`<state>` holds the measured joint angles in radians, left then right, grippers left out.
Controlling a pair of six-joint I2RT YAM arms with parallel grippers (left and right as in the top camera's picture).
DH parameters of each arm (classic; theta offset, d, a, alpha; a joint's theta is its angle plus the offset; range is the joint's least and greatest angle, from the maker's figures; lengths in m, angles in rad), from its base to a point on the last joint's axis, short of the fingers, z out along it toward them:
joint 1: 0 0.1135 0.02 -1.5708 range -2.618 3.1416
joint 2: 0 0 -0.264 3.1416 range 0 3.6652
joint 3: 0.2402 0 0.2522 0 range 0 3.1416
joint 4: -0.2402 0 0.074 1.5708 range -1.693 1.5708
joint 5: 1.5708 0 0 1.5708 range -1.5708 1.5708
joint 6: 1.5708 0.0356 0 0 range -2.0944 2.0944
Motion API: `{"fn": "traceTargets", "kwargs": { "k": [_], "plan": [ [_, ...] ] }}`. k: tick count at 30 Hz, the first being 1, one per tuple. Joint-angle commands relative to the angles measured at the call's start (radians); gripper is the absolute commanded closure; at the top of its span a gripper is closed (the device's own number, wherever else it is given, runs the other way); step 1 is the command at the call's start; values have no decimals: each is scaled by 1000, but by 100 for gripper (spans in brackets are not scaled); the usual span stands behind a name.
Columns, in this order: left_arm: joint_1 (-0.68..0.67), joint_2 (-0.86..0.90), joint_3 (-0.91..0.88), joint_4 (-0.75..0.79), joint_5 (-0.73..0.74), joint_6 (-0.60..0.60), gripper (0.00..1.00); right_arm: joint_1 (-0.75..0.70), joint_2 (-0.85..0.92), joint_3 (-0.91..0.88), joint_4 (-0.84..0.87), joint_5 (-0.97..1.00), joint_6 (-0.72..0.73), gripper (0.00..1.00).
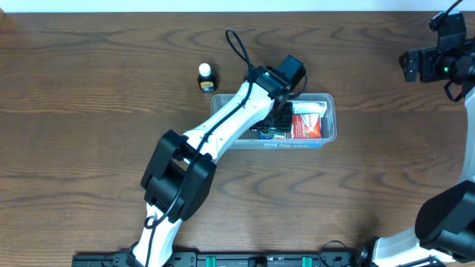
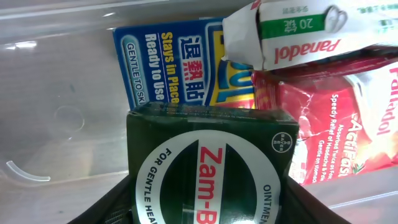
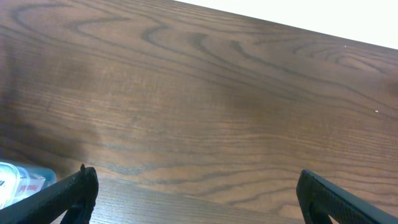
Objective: Pack container
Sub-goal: 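Carry the Zam-Buk box into the container beside the blue box, release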
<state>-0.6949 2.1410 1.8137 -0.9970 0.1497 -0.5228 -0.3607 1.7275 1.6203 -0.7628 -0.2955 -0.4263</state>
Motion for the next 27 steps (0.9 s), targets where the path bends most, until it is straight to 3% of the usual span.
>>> {"fn": "traceTargets", "kwargs": {
  "k": [1,23,27],
  "plan": [
    [3,4,0,-3,-12,-7,46,-6,6,3,-1,-7,11,1],
    [2,4,0,20,-4,-7,40,-6,6,3,-1,-7,11,1],
    [2,4,0,20,-4,-7,29,-6,6,3,-1,-7,11,1]
  ]
}}
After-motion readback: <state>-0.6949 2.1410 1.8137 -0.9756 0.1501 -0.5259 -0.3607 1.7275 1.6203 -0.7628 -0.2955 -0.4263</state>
